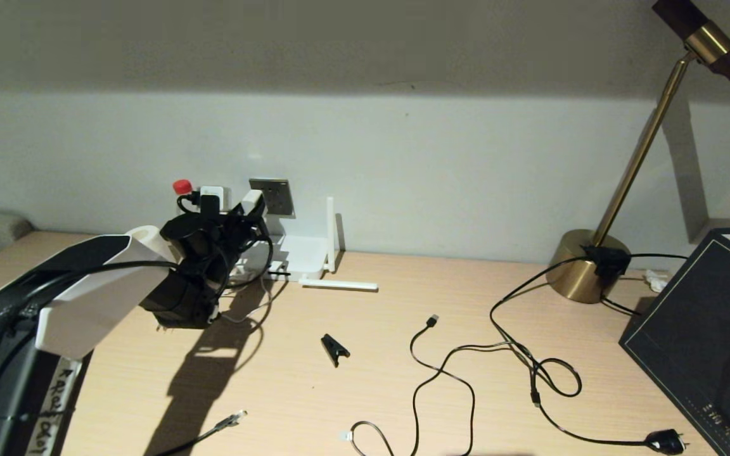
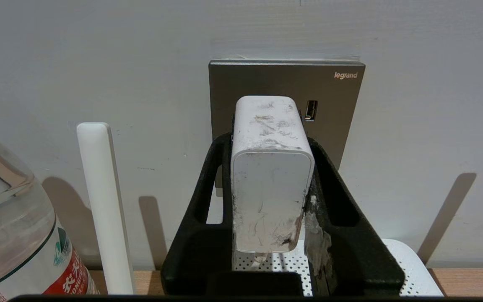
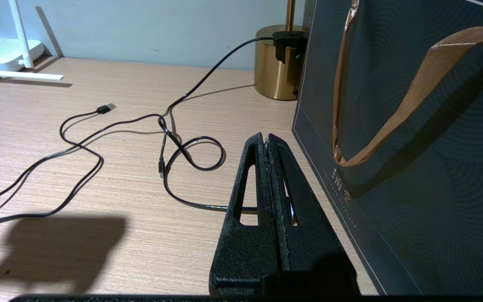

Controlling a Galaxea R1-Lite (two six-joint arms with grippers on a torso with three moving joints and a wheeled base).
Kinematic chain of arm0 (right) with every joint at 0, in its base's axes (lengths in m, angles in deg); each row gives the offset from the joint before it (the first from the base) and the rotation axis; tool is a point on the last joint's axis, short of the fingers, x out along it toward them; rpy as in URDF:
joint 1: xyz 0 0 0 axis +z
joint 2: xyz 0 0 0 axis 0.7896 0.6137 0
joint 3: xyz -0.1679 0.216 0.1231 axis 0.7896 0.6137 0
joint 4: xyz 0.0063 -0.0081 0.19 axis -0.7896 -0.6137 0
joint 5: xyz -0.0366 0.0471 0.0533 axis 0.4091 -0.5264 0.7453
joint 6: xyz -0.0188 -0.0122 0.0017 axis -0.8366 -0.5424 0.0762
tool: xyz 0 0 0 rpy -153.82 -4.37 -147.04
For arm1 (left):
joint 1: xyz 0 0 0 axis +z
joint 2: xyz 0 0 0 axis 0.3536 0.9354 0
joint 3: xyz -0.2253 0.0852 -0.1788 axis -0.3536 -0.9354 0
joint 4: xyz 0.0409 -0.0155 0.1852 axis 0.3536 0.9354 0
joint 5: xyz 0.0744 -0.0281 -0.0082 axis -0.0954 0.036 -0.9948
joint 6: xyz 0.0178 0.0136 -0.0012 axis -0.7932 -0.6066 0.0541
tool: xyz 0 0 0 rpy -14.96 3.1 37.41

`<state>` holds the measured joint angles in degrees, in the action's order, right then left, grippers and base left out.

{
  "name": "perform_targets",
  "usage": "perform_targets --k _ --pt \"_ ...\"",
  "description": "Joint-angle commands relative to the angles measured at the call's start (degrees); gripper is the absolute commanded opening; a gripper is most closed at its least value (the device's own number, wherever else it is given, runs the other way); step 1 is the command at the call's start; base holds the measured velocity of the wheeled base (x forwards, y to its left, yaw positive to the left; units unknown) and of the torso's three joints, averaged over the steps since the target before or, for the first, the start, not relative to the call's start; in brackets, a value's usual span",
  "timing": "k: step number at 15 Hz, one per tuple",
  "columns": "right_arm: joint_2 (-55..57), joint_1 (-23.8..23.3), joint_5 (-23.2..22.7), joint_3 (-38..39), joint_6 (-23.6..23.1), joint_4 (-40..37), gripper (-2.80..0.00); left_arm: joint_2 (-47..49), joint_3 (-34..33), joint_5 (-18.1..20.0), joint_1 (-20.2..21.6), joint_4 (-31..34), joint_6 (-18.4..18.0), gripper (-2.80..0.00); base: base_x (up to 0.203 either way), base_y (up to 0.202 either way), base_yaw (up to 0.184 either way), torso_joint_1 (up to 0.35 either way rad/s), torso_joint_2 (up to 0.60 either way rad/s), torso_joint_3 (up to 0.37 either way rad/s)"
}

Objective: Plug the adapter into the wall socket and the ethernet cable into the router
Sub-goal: Plug plug into socket

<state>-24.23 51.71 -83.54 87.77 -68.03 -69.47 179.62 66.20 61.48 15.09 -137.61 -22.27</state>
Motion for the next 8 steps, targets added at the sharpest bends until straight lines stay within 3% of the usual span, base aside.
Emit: perform_targets --k 1,8 --pt "0.0 0.0 0.0 2.0 0.0 0.1 -2.8 0.1 0.0 0.0 0.0 -0.4 0.0 -2.8 0.0 0.0 0.0 0.0 0.0 0.0" --pt "0.0 0.0 0.0 2.0 0.0 0.0 -2.8 0.5 1.0 0.0 0.0 -0.3 0.0 -2.8 0.0 0.0 0.0 0.0 0.0 0.0"
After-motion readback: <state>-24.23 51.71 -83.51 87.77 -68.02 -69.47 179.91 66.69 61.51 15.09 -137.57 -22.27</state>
